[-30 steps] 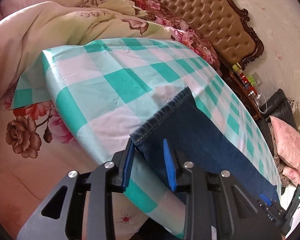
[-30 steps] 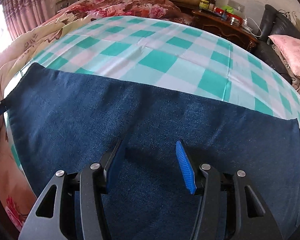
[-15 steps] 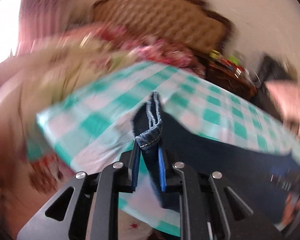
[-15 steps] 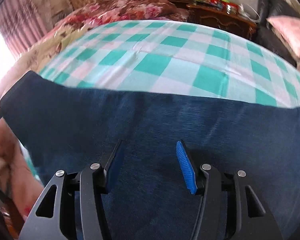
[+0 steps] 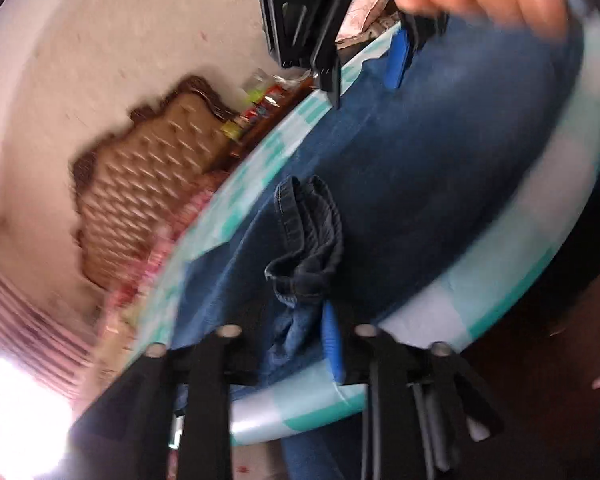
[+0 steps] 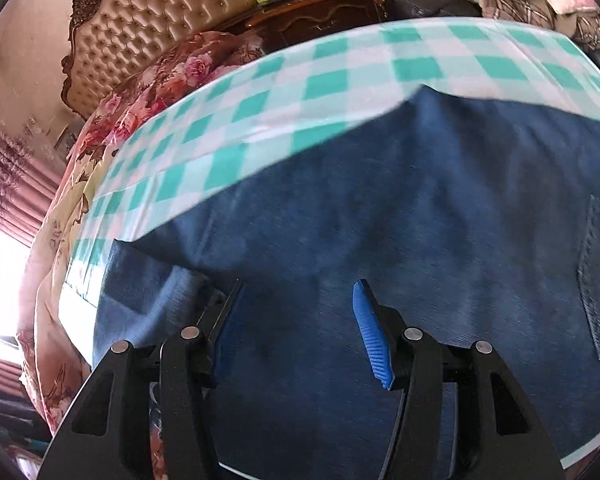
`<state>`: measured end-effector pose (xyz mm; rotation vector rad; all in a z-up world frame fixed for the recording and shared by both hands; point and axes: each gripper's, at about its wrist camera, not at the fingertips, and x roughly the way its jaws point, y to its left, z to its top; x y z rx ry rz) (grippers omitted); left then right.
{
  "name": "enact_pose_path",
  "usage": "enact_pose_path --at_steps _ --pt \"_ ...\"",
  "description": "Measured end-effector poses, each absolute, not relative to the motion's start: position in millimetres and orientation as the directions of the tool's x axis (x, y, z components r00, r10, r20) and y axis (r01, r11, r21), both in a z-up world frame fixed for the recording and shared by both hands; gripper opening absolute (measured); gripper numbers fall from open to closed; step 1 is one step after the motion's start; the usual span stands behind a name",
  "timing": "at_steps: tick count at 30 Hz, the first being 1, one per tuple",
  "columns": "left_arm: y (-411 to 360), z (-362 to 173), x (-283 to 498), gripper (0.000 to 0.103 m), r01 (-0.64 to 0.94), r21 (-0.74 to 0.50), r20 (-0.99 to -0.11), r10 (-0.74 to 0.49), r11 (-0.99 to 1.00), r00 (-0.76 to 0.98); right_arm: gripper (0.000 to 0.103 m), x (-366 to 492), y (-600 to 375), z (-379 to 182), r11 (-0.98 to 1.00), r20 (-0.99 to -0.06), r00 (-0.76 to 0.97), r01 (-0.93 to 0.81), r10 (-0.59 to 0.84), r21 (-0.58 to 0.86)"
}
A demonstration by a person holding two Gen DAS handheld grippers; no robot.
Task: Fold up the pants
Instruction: 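Lift the hem with the left gripper while the right gripper grasps it too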
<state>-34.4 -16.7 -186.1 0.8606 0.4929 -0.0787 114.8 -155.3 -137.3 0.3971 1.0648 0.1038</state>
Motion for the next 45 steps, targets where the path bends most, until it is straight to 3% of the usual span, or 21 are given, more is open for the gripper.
enact_pose_path --at_steps 1,2,5,11,12,15,22,25,29,36,38,39,40,45 --pt "-14 -186 -34 0.05 0.236 0.712 -0.433 0.148 0.661 0.889 0.053 114 -157 -138 0.922 -0.828 0.483 0.101 0.283 0.374" --pt "-8 -182 -32 0.053 0.216 0.699 -0.432 0.162 0.681 0.887 0.053 114 -156 -139 0.916 -0.825 0.477 0.092 0.303 0.39" --pt "2 -176 -21 0.054 0.233 0.668 -0.469 0.156 0.707 0.87 0.053 115 -155 -138 0.903 -0.815 0.461 0.067 0.35 0.425" --pt "9 -170 6 0.053 0.398 0.517 -0.618 0.008 0.757 0.786 0.056 112 -137 -138 0.85 -0.788 0.381 0.01 0.484 0.527" --pt "14 -167 11 0.051 0.432 0.457 -0.649 -0.041 0.778 0.76 0.06 111 -136 -139 0.838 -0.783 0.366 0.012 0.503 0.545" --pt "29 -161 21 0.03 0.519 0.265 -0.714 -0.196 0.813 0.672 0.061 110 -132 -141 0.828 -0.781 0.344 0.016 0.522 0.561" --pt "31 -161 12 0.02 0.497 0.332 -0.654 -0.185 0.801 0.734 0.061 114 -128 -154 0.768 -0.757 0.264 0.079 0.598 0.635" --pt "31 -148 12 0.02 0.472 0.322 -0.621 -0.193 0.821 0.759 0.076 118 -124 -163 0.684 -0.695 0.205 0.133 0.689 0.717" --pt "34 -134 11 0.02 0.461 0.32 -0.6 -0.2 0.828 0.775 0.076 126 -108 -160 0.615 -0.63 0.183 0.138 0.755 0.776" --pt "45 -118 8 0.02 0.427 0.31 -0.576 -0.189 0.849 0.795 0.075 160 -63 -156 0.683 -0.683 0.171 0.072 0.71 0.727" --pt "41 -115 1 0.02 0.415 0.323 -0.569 -0.176 0.851 0.803 0.048 171 -55 -149 0.739 -0.725 0.211 0.022 0.655 0.674" --pt "38 -113 1 0.019 0.394 0.355 -0.555 -0.148 0.848 0.819 0.024 173 -55 -144 0.754 -0.735 0.221 -0.002 0.641 0.657" --pt "32 -111 -2 0.019 0.381 0.386 -0.539 -0.129 0.84 0.832 0.017 173 -56 -139 0.757 -0.732 0.232 -0.031 0.641 0.653" --pt "-30 -111 -5 0.019 0.408 0.45 -0.496 -0.157 0.794 0.854 0.012 165 -111 -118 0.792 -0.736 0.329 -0.065 0.592 0.607"
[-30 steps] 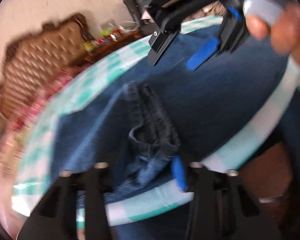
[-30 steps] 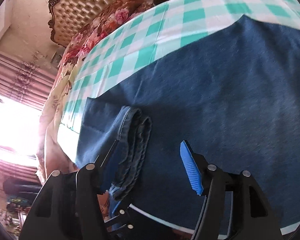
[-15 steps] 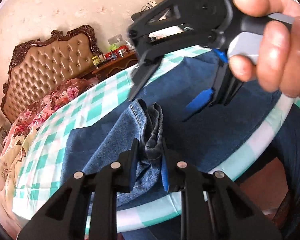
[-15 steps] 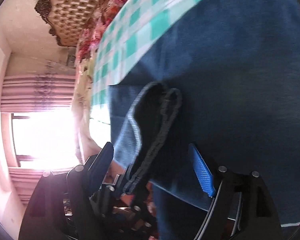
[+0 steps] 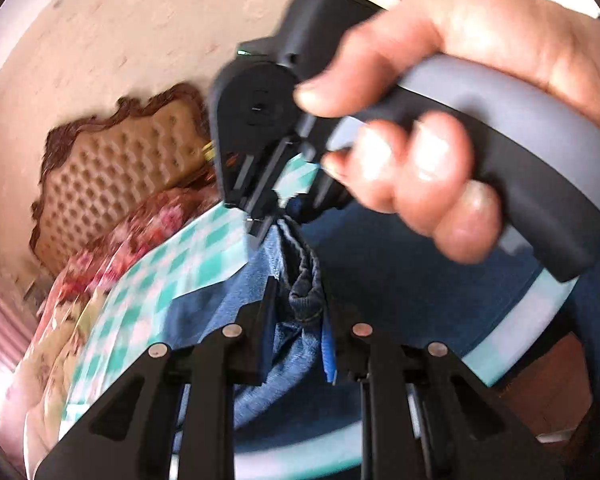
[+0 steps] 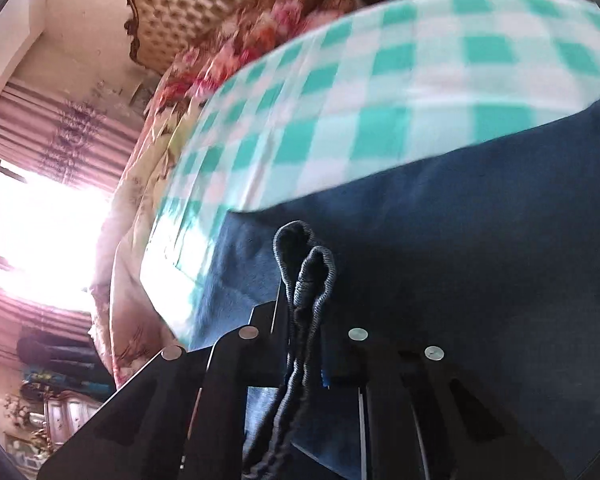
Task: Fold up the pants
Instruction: 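Lift the hem with the left gripper while the right gripper grasps it too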
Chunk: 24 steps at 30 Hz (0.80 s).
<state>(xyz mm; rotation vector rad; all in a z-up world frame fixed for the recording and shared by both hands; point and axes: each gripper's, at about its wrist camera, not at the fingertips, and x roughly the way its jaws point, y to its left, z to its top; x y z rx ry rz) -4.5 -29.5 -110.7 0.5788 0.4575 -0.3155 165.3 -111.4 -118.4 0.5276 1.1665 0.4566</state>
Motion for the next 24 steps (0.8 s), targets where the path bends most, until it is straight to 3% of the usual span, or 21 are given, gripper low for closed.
enact_pose_path --at_steps 4,8,12,13,15,16,17,24 --pt "-79 -131 4 0.019 0.494 0.438 -0.543 -0.217 0.751 0.811 0.012 159 -173 -141 0.822 -0.776 0.331 0.0 0.537 0.569" --pt "-111 -167 7 0.019 0.539 0.484 -0.599 -0.189 0.689 0.778 0.014 158 -193 -170 0.823 -0.788 0.303 0.015 0.537 0.567" --pt "-111 -169 9 0.019 0.516 0.492 -0.595 -0.161 0.701 0.787 0.047 156 -200 -167 0.803 -0.751 0.342 -0.017 0.565 0.596" --pt "-115 -170 6 0.019 0.511 0.504 -0.59 -0.154 0.697 0.792 0.047 158 -201 -167 0.804 -0.751 0.347 -0.013 0.561 0.594" --pt "-119 -173 5 0.019 0.496 0.555 -0.57 -0.129 0.668 0.812 0.045 162 -199 -167 0.79 -0.74 0.347 -0.002 0.576 0.613" --pt "-124 -173 1 0.019 0.491 0.568 -0.563 -0.123 0.661 0.817 0.026 163 -201 -167 0.792 -0.743 0.344 0.0 0.574 0.611" --pt "-126 -173 1 0.019 0.487 0.577 -0.561 -0.115 0.655 0.82 0.017 163 -201 -168 0.79 -0.744 0.337 0.005 0.577 0.614" --pt "-144 -173 -15 0.019 0.471 0.626 -0.521 -0.116 0.621 0.846 0.011 158 -221 -160 0.763 -0.711 0.367 0.006 0.6 0.647"
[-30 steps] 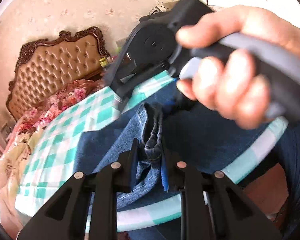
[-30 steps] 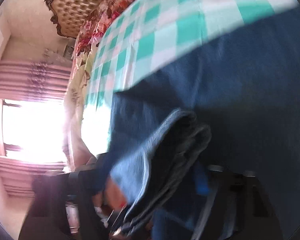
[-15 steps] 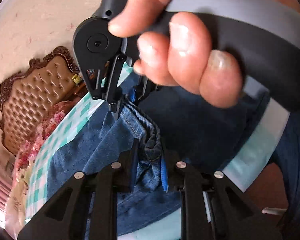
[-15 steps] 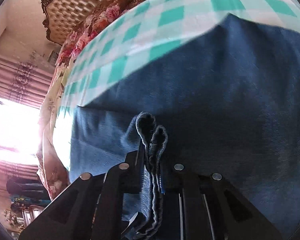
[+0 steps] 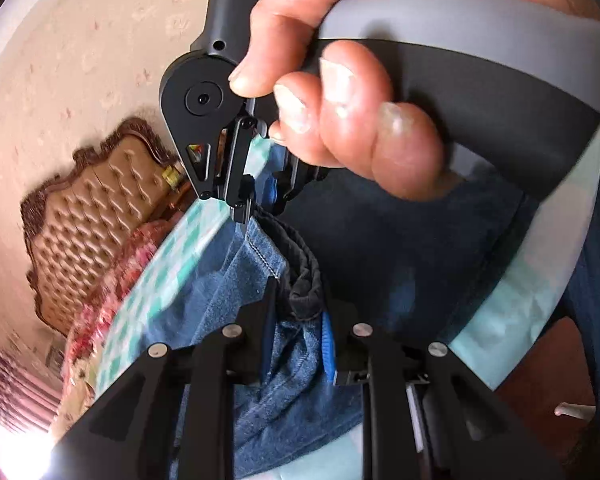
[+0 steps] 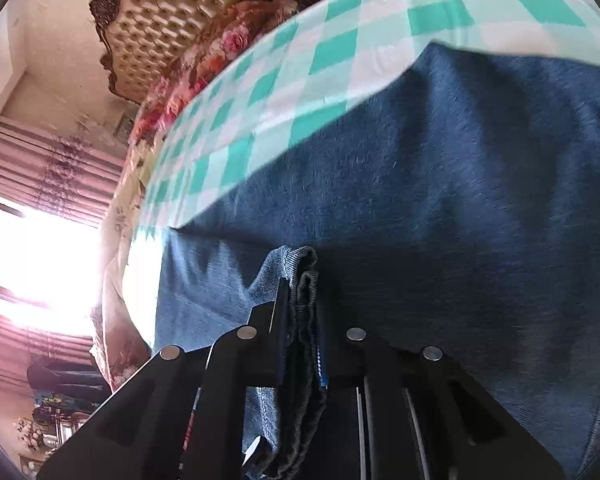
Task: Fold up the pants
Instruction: 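Lift the hem with the left gripper while the right gripper grasps it too, then lay the hem over the jeans with both grippers and open them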
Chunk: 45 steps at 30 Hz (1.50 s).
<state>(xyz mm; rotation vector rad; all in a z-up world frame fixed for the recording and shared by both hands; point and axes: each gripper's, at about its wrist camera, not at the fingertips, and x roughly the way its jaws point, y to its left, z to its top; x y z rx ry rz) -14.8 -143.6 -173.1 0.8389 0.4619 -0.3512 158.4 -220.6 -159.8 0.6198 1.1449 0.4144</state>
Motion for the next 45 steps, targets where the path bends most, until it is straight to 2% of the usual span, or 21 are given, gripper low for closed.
enact_pose_path --at_steps 7,12,14,17,19,20,21,22,24,25,27,29,33,36,38,39,40,41,42,43,45 --pt "-163 -178 -24 0.019 0.487 0.626 -0.522 -0.138 0.609 0.842 0.011 153 -239 -160 0.778 -0.72 0.395 0.018 0.571 0.628" --pt "-164 -181 -31 0.025 0.529 0.577 -0.577 -0.148 0.622 0.804 0.011 154 -238 -171 0.793 -0.743 0.37 0.026 0.558 0.609" --pt "-157 -173 -37 0.034 0.58 0.48 -0.62 -0.213 0.659 0.755 0.011 153 -241 -171 0.795 -0.746 0.365 0.028 0.556 0.606" --pt "-136 -150 -46 0.037 0.652 0.241 -0.669 -0.364 0.719 0.649 0.019 148 -241 -162 0.836 -0.779 0.379 0.025 0.5 0.549" --pt "-118 -133 -51 0.038 0.652 0.144 -0.64 -0.432 0.744 0.635 0.036 143 -244 -152 0.876 -0.806 0.416 0.045 0.421 0.481" --pt "-107 -125 -48 0.038 0.629 0.102 -0.619 -0.446 0.771 0.647 0.037 141 -245 -148 0.894 -0.817 0.434 0.056 0.38 0.445" --pt "-96 -120 -40 0.036 0.588 0.049 -0.606 -0.444 0.807 0.66 0.037 136 -245 -138 0.911 -0.818 0.463 0.051 0.342 0.409" --pt "-85 -117 -29 0.029 0.54 0.01 -0.598 -0.428 0.842 0.678 0.037 132 -244 -131 0.917 -0.811 0.481 0.037 0.333 0.398" --pt "-62 -118 -1 0.013 0.381 -0.046 -0.607 -0.329 0.923 0.723 0.037 123 -226 -116 0.942 -0.804 0.515 -0.018 0.297 0.336" --pt "-53 -121 12 0.011 0.332 -0.052 -0.622 -0.291 0.942 0.727 0.037 119 -215 -113 0.953 -0.804 0.524 -0.051 0.281 0.299" --pt "-45 -136 27 0.011 0.282 -0.072 -0.665 -0.257 0.957 0.702 0.037 110 -191 -113 0.968 -0.811 0.529 -0.114 0.25 0.224" --pt "-48 -161 31 0.011 0.291 -0.065 -0.754 -0.238 0.955 0.612 0.037 106 -171 -127 0.977 -0.835 0.508 -0.146 0.21 0.157" --pt "-23 -157 3 0.012 0.298 -0.141 -0.736 -0.301 0.944 0.606 0.037 96 -170 -152 0.992 -0.861 0.496 -0.114 0.109 0.06" --pt "22 -148 -4 0.014 0.154 -0.114 -0.693 -0.189 0.982 0.696 0.038 88 -170 -158 0.994 -0.858 0.51 -0.11 0.068 0.014" --pt "59 -155 17 0.014 0.063 -0.077 -0.723 -0.099 0.995 0.684 0.039 85 -172 -159 0.994 -0.854 0.518 -0.11 0.057 0.0" --pt "79 -164 20 0.013 0.019 -0.062 -0.753 -0.059 0.998 0.656 0.042 84 -172 -159 0.994 -0.853 0.519 -0.109 0.049 -0.009" --pt "94 -164 18 0.005 0.011 -0.1 -0.751 -0.083 0.995 0.655 0.046 83 -171 -159 0.994 -0.853 0.521 -0.104 0.032 -0.026" --pt "103 -162 14 0.005 0.007 -0.106 -0.746 -0.084 0.994 0.661 0.048 81 -169 -158 0.994 -0.85 0.526 -0.1 0.01 -0.05" --pt "108 -158 11 0.008 0.0 -0.082 -0.74 -0.06 0.997 0.67 0.052 79 -166 -158 0.992 -0.843 0.538 -0.1 -0.013 -0.079" --pt "114 -150 11 0.025 -0.027 -0.03 -0.723 -0.003 0.999 0.691 0.053 78 -165 -158 0.99 -0.838 0.546 -0.099 -0.027 -0.096" --pt "126 -134 18 0.042 -0.033 -0.037 -0.654 0.0 0.999 0.756 0.054 78 -166 -158 0.992 -0.84 0.542 -0.087 -0.028 -0.089"
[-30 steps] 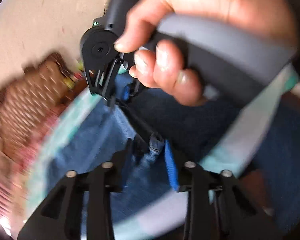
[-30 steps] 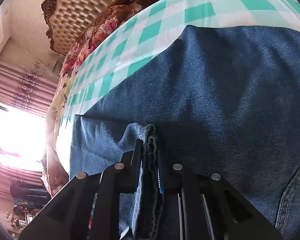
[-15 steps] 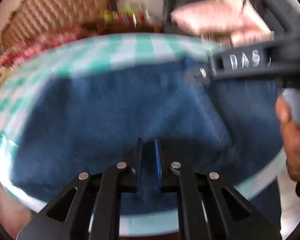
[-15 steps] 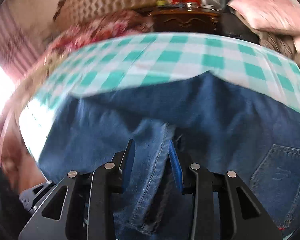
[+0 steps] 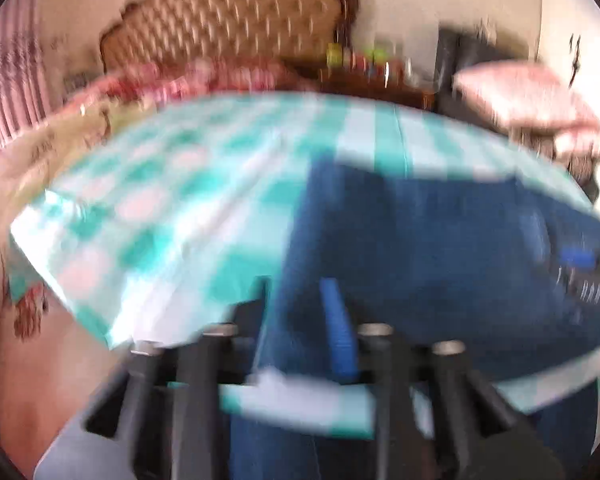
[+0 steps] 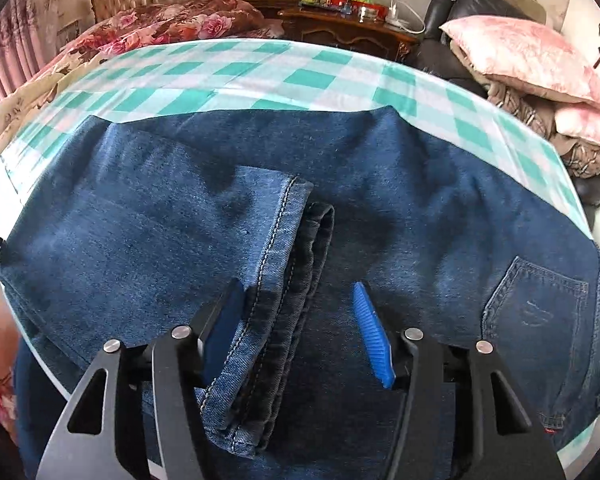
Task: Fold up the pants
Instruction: 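Lay the hem over the jeans with both grippers and open them, then smooth the folded jeans flat with both open grippers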
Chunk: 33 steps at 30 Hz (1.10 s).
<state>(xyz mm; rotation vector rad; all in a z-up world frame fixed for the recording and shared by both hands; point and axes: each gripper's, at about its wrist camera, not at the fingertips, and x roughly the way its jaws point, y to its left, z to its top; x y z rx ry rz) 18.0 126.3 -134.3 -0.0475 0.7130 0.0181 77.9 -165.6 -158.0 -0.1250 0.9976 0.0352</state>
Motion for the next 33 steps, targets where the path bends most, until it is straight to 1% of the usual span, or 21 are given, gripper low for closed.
enact_pose_path --at_steps 2,4,7,9,10,12,13,15,17,19,20,21,22,24,26,28,29,30,31,32,33 --pt "124 -117 40 0.045 0.033 -0.026 -0.605 -0.042 0.999 0.795 0.054 79 -167 -158 0.993 -0.841 0.54 -0.083 -0.026 -0.084" --pt "109 -111 74 0.048 0.137 0.035 -0.614 -0.087 0.99 0.784 0.055 80 -168 -159 0.993 -0.843 0.538 -0.081 -0.028 -0.085" --pt "82 -119 129 0.048 0.272 0.088 -0.708 -0.132 0.958 0.693 0.061 81 -169 -159 0.994 -0.843 0.536 -0.067 -0.039 -0.089" --pt "76 -131 155 0.044 0.363 0.039 -0.762 -0.207 0.931 0.614 0.063 81 -172 -160 0.996 -0.845 0.534 -0.057 -0.033 -0.074" --pt "79 -144 174 0.04 0.39 0.037 -0.798 -0.208 0.92 0.566 0.064 81 -172 -160 0.996 -0.845 0.533 -0.056 -0.031 -0.071" --pt "103 -160 202 0.039 0.25 0.156 -0.81 -0.021 0.956 0.585 0.065 82 -173 -160 0.996 -0.847 0.531 -0.056 -0.03 -0.071" --pt "117 -156 202 0.039 0.196 0.106 -0.803 -0.032 0.975 0.595 0.067 82 -173 -160 0.996 -0.847 0.531 -0.055 -0.035 -0.075" --pt "139 -146 200 0.038 0.15 -0.049 -0.781 -0.131 0.987 0.611 0.068 82 -172 -160 0.995 -0.847 0.53 -0.055 -0.039 -0.08" --pt "132 -137 181 0.038 0.237 -0.119 -0.738 -0.246 0.964 0.629 0.068 82 -171 -160 0.995 -0.846 0.53 -0.052 -0.045 -0.086" --pt "105 -145 169 0.042 0.365 -0.038 -0.768 -0.261 0.93 0.585 0.068 82 -169 -160 0.994 -0.846 0.53 -0.051 -0.058 -0.1" --pt "97 -157 170 0.042 0.368 0.059 -0.792 -0.181 0.928 0.583 0.068 82 -168 -160 0.993 -0.846 0.53 -0.052 -0.063 -0.107" --pt "99 -164 176 0.05 0.304 0.143 -0.791 -0.076 0.942 0.607 0.068 82 -167 -160 0.992 -0.845 0.53 -0.053 -0.069 -0.114" --pt "106 -164 180 0.066 0.236 0.152 -0.782 -0.029 0.96 0.623 0.068 82 -167 -160 0.992 -0.845 0.53 -0.051 -0.072 -0.117" --pt "124 -143 175 0.062 0.089 0.065 -0.723 -0.014 0.994 0.69 0.068 81 -165 -160 0.991 -0.844 0.531 -0.047 -0.081 -0.125" --pt "114 -127 159 0.063 0.172 -0.031 -0.681 -0.146 0.985 0.718 0.068 81 -164 -159 0.991 -0.842 0.532 -0.038 -0.09 -0.13" --pt "72 -126 141 0.064 0.397 -0.039 -0.695 -0.31 0.917 0.649 0.068 82 -163 -159 0.99 -0.842 0.531 -0.036 -0.098 -0.138" --pt "55 -132 135 0.065 0.47 -0.03 -0.709 -0.35 0.882 0.612 0.068 82 -162 -159 0.989 -0.841 0.531 -0.038 -0.102 -0.144" --pt "46 -139 134 0.067 0.492 -0.022 -0.725 -0.353 0.87 0.592 0.068 82 -162 -159 0.989 -0.841 0.531 -0.036 -0.105 -0.147" --pt "37 -154 138 0.067 0.474 0.016 -0.769 -0.292 0.88 0.569 0.068 81 -162 -159 0.989 -0.841 0.531 -0.035 -0.106 -0.147" --pt "36 -165 146 0.068 0.416 0.065 -0.799 -0.202 0.907 0.566 0.069 81 -162 -159 0.989 -0.841 0.531 -0.034 -0.107 -0.147" --pt "47 -169 153 0.075 0.324 0.052 -0.812 -0.149 0.945 0.564 0.069 81 -162 -159 0.988 -0.839 0.532 -0.032 -0.11 -0.15"
